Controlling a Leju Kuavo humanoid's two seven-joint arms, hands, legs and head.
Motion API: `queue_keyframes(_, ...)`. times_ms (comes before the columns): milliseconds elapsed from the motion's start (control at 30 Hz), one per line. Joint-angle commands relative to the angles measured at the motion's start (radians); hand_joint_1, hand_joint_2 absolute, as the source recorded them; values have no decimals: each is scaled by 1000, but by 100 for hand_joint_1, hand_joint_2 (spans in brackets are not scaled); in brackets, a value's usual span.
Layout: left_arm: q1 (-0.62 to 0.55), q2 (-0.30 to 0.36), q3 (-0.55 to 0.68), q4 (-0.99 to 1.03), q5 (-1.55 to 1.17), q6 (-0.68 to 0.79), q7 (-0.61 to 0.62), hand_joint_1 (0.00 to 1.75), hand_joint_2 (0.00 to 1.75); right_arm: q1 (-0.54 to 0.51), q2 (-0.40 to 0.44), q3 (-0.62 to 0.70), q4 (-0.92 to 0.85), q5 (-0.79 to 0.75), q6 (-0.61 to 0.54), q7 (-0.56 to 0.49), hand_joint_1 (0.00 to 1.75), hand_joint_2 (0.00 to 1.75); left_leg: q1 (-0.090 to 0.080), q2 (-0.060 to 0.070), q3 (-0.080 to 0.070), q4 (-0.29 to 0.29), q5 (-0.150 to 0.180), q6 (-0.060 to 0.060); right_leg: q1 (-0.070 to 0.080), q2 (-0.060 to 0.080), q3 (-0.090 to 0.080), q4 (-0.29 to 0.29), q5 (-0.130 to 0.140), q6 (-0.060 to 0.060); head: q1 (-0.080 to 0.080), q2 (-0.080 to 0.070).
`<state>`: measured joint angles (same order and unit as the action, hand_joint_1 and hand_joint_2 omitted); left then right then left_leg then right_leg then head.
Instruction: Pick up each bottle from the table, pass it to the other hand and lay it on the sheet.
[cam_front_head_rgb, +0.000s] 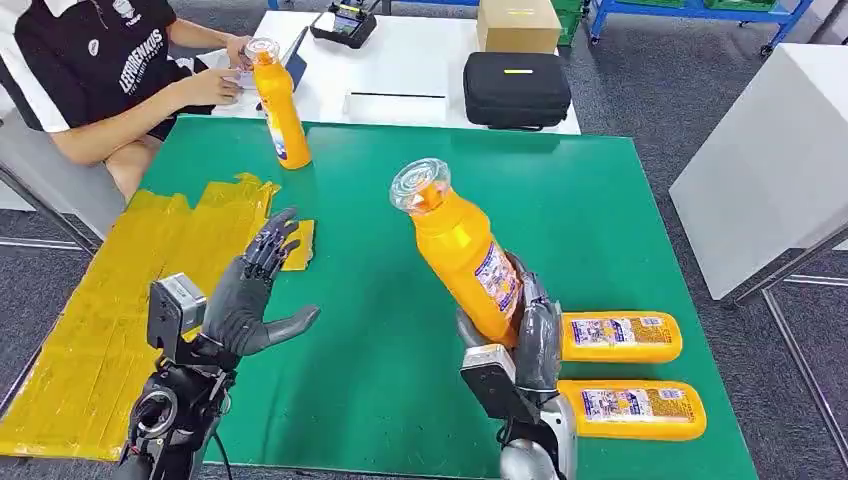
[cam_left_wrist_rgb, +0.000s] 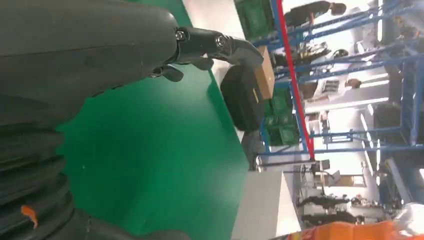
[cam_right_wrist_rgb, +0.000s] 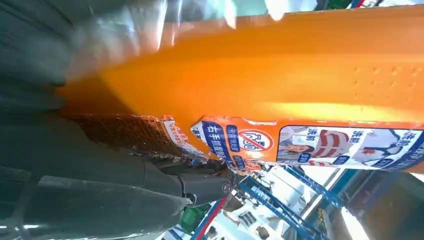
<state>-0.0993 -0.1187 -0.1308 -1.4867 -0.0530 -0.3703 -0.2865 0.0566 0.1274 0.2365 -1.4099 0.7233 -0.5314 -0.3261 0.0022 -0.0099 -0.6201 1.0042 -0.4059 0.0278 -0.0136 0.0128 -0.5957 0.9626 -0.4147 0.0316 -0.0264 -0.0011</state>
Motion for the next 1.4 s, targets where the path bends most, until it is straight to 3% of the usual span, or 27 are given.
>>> queue_keyframes(33, -53, 44, -50, 101, 69, -26, 31, 0, 175, -27, 20, -23, 4, -37, -29, -33, 175, 175, 0, 0, 5, -1, -2, -2, 0, -2, 4, 0, -2, -2, 0, 0)
queue_keyframes(300, -48, 46, -157, 87, 224, -87, 61, 0, 175, -39, 25, 35, 20, -62, -49, -72, 175, 175, 0, 1, 5, 0, -2, -2, 0, -1, 4, 0, -2, -2, 0, 0)
queue_keyframes(533, -59, 56, -175, 87, 243, -82, 60, 0, 175, -44, 20, 46, 31, -62, -55, -76, 175, 175, 0, 1, 4, -1, -2, -2, 0, -1, 4, 0, -2, -2, 0, 0)
queue_keyframes(1067, -79, 57, -226, 105, 324, -57, 56, 0, 175, -158, 43, 213, 259, -12, -28, -60, 175, 175, 0, 1, 3, -1, -1, -1, 1, 1, 3, -1, -1, -1, 0, 0)
queue_keyframes(1400, -90, 60, -232, 111, 337, -53, 57, 0, 175, -170, 42, 251, 284, 4, -1, -45, 175, 175, 0, 1, 5, -1, -2, -2, 0, -1, 5, 0, -2, -2, 0, 0)
